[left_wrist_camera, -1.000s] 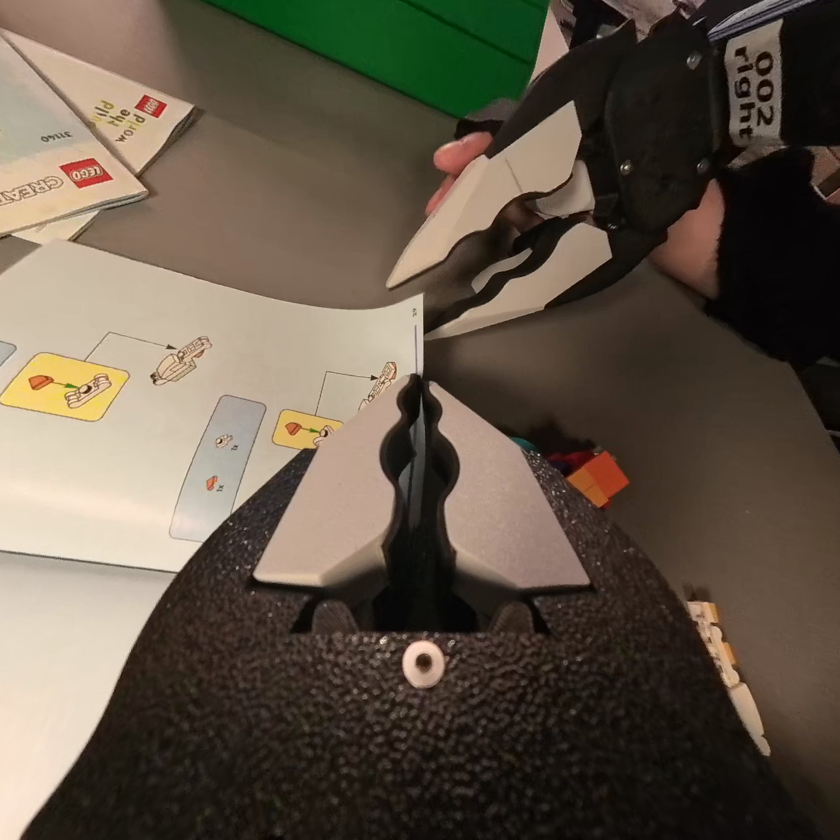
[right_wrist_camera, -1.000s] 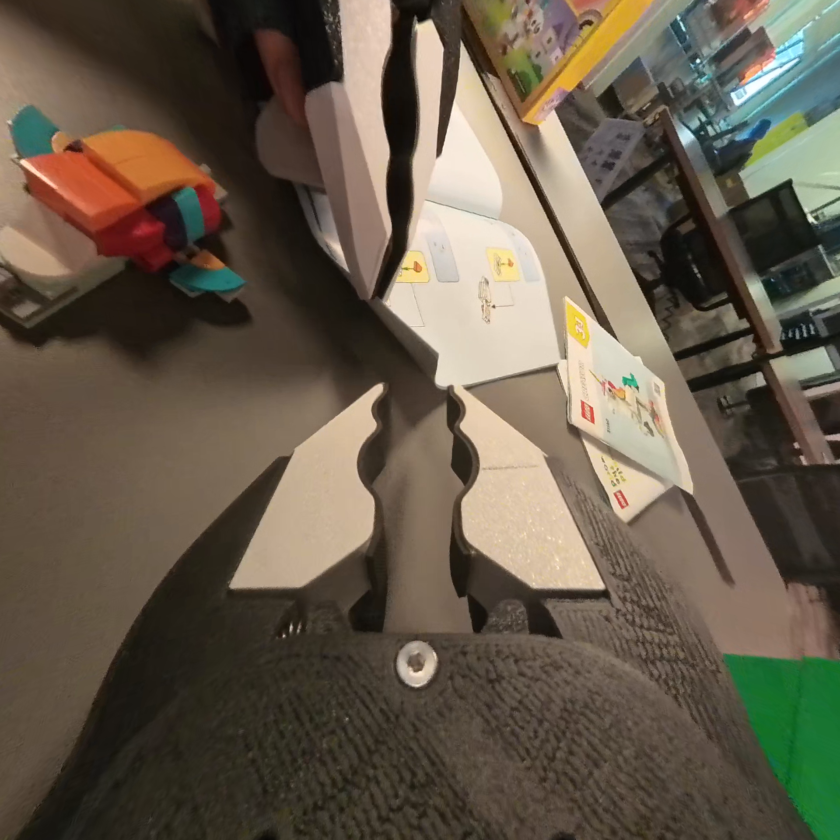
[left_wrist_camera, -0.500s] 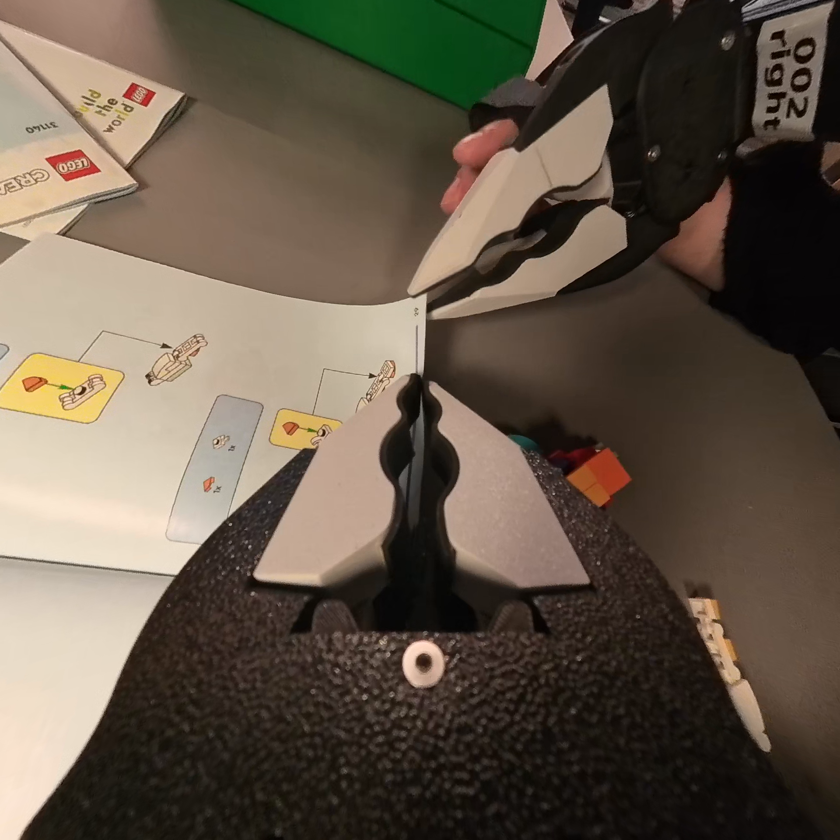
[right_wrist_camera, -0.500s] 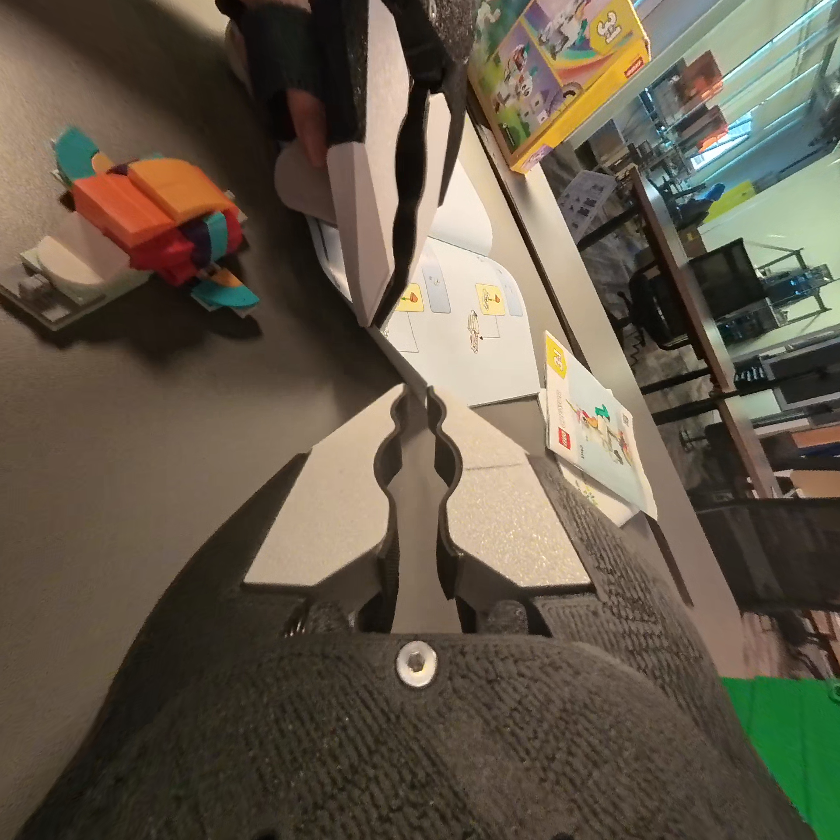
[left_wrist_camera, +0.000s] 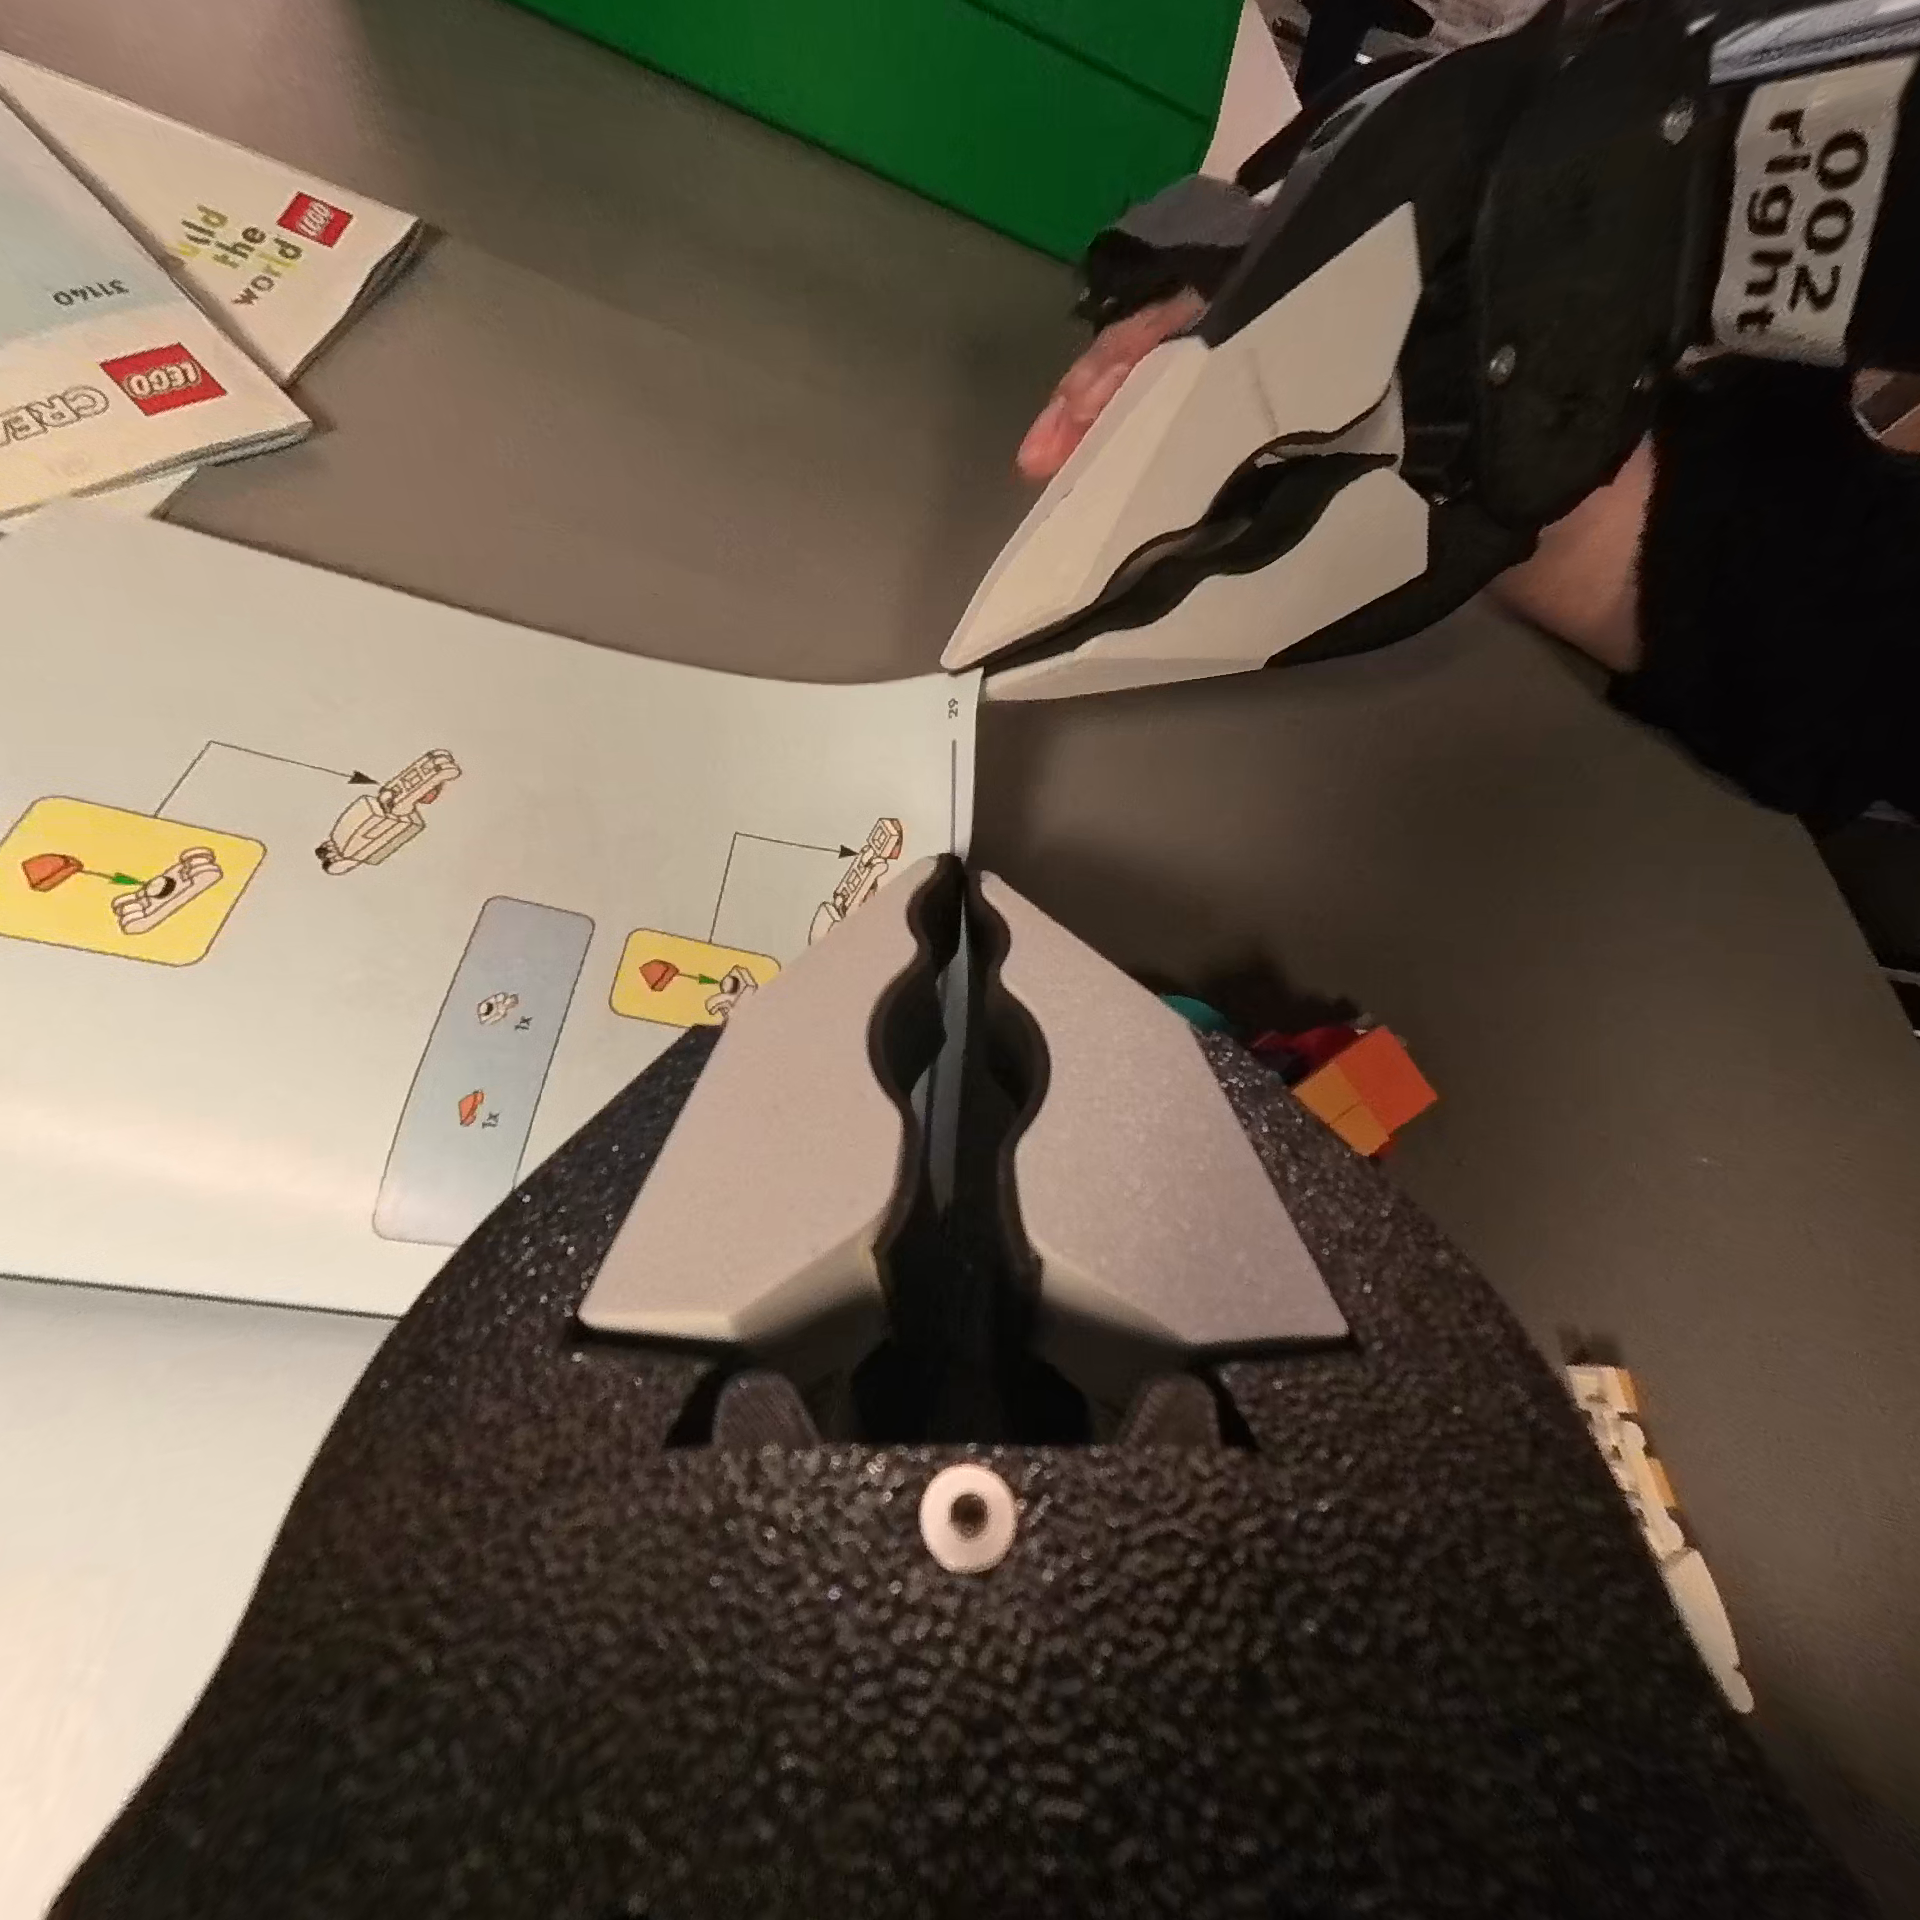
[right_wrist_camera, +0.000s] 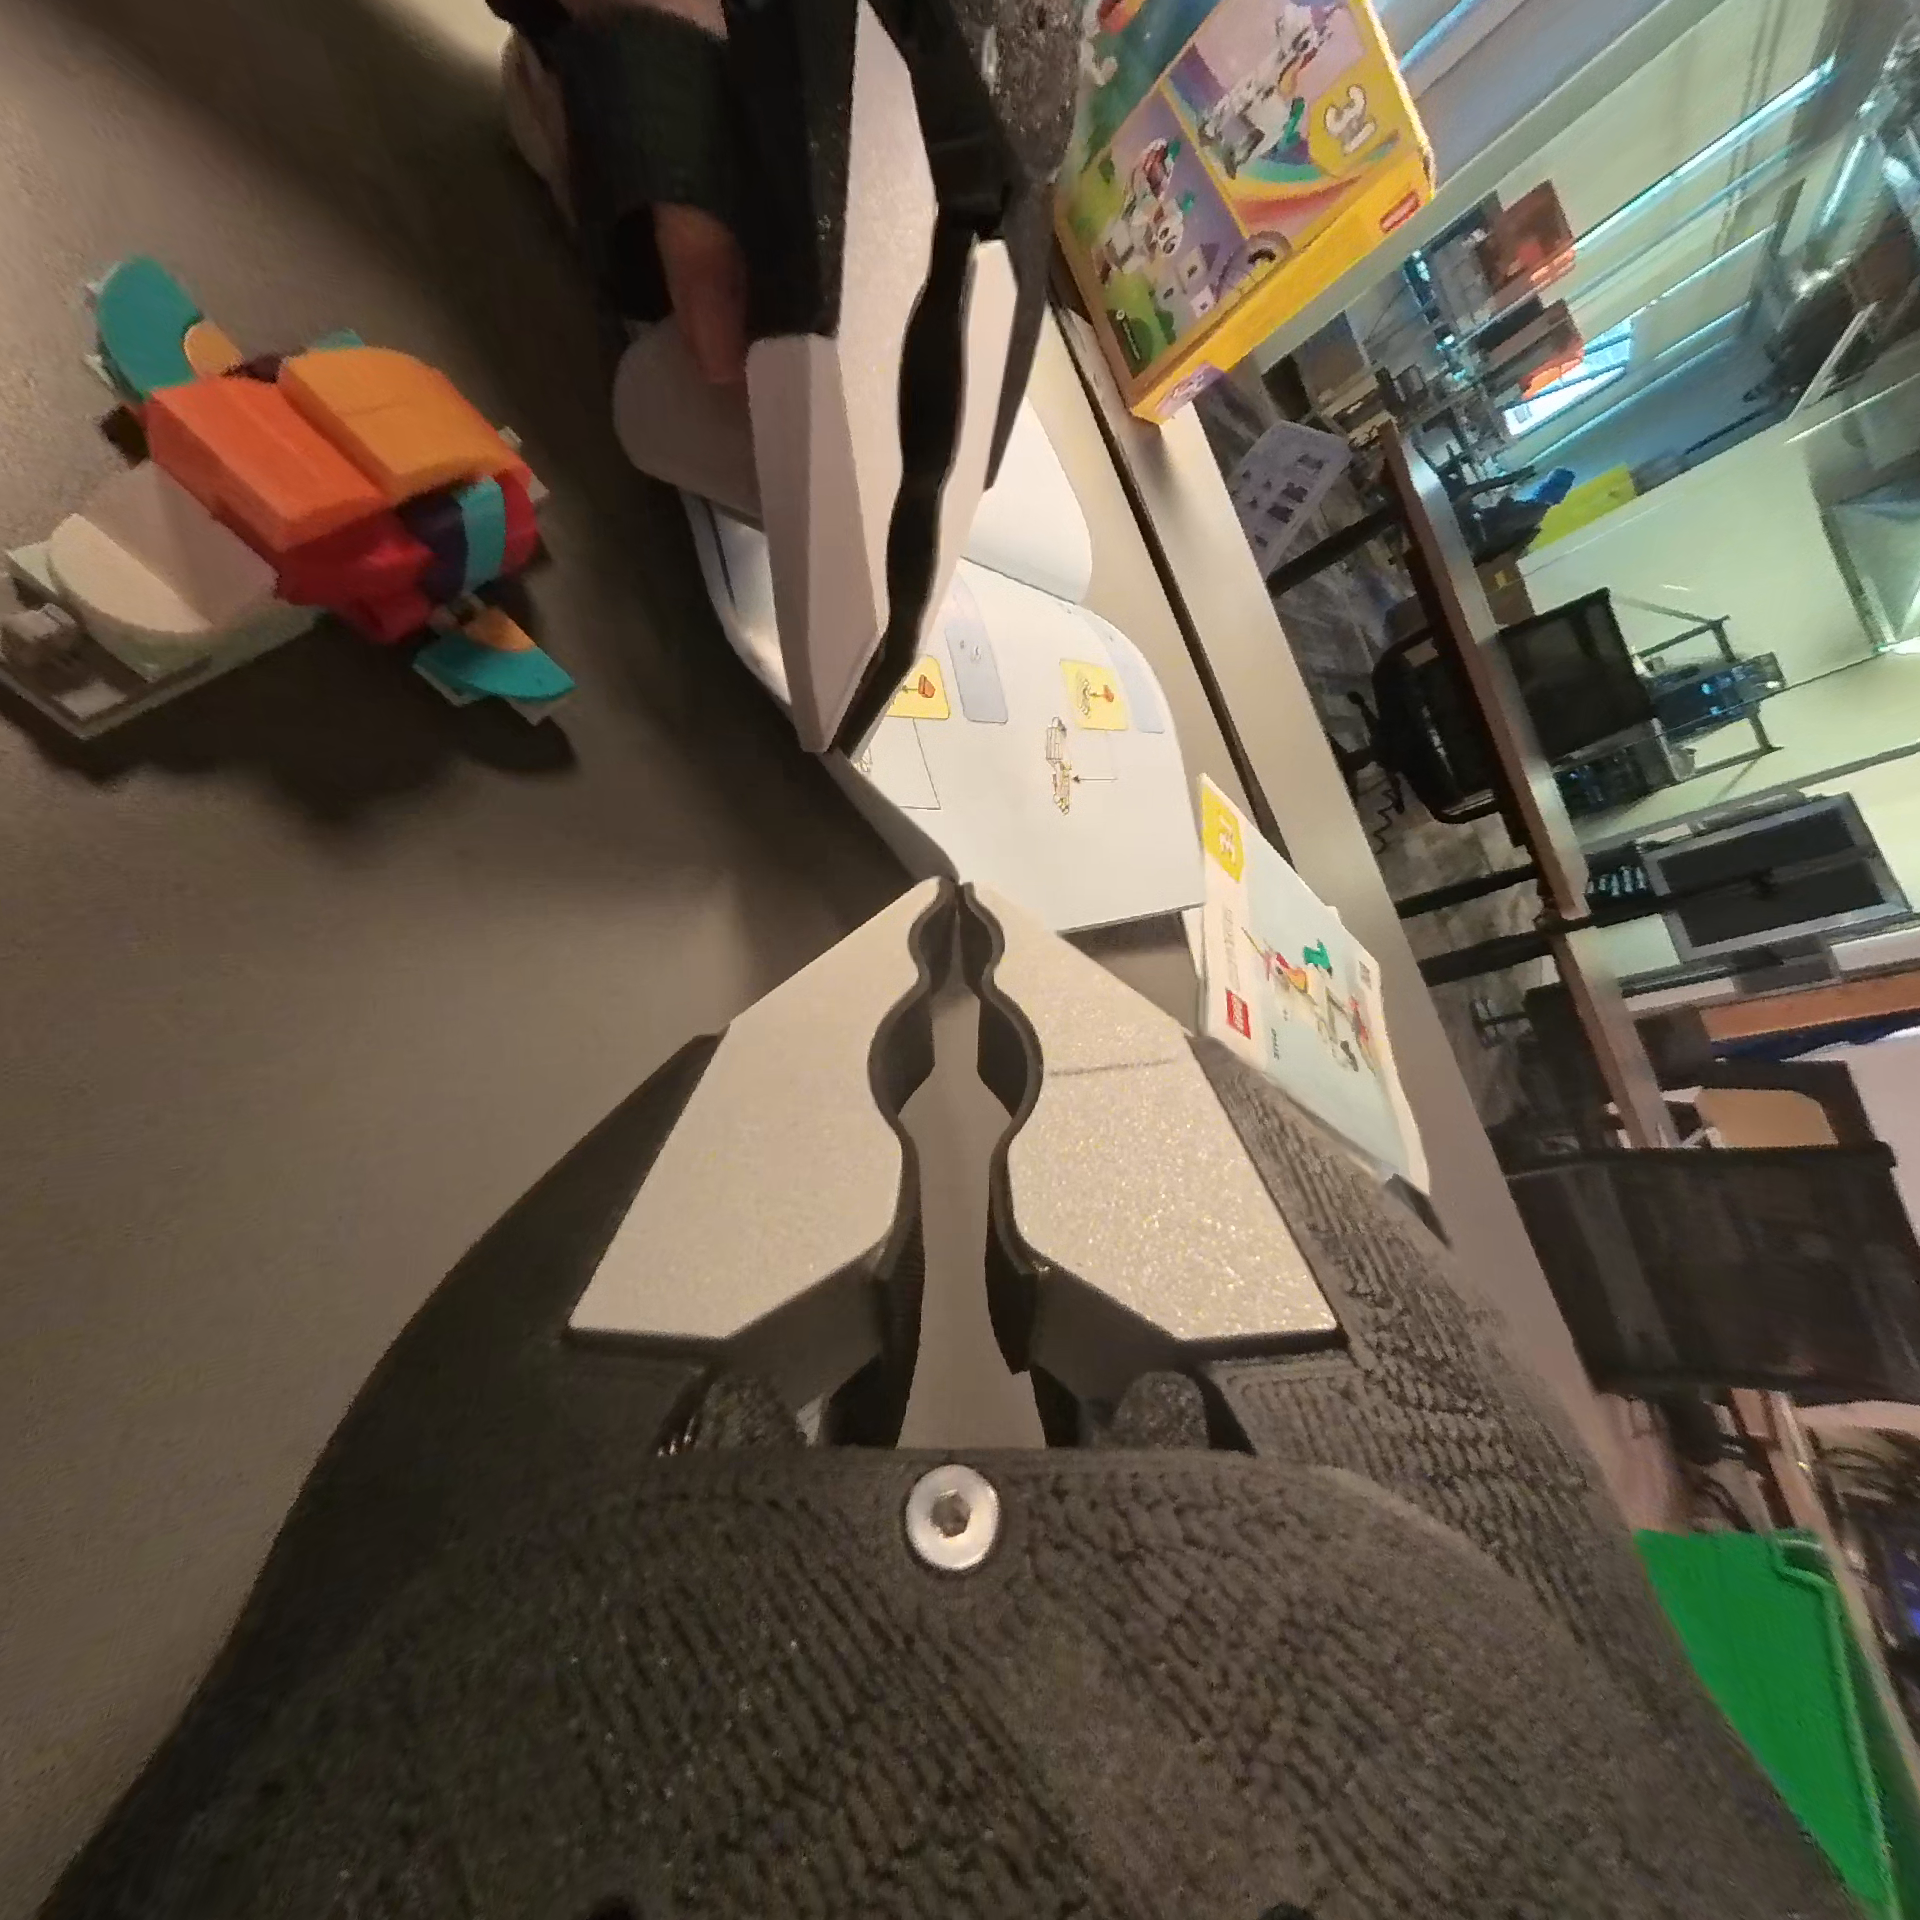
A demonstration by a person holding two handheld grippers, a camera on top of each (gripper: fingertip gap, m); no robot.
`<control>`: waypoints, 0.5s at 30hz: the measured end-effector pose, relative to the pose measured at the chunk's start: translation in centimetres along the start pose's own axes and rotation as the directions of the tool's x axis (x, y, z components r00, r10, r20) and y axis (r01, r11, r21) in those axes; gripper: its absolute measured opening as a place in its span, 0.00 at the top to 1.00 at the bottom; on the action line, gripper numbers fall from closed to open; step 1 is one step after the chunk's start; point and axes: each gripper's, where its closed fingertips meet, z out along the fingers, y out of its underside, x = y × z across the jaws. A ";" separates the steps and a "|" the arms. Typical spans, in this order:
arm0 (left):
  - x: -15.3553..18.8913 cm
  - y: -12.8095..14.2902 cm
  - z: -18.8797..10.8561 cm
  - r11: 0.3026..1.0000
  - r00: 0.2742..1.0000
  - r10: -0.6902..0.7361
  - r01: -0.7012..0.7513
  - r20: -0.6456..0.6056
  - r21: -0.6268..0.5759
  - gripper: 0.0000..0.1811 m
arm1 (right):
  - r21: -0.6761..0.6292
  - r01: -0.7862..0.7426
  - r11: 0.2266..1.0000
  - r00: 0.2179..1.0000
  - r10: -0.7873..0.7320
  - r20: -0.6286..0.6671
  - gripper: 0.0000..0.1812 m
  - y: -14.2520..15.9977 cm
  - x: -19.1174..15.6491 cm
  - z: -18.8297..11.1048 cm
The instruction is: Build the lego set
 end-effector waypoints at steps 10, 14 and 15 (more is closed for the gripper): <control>0.0 -0.3 -0.2 1.000 1.000 -0.012 0.012 -0.011 0.023 1.00 | 0.030 0.137 0.990 0.970 -0.128 -0.205 1.00 -1.9 1.4 0.9; 0.0 -0.4 -0.3 0.999 1.000 -0.020 0.020 -0.018 0.032 1.00 | 0.029 0.161 0.986 0.959 -0.150 -0.239 1.00 -2.2 1.6 1.2; 0.0 -0.3 -0.3 0.999 1.000 -0.022 0.022 -0.019 0.030 1.00 | 0.029 0.157 0.987 0.961 -0.146 -0.237 1.00 -2.2 1.6 1.2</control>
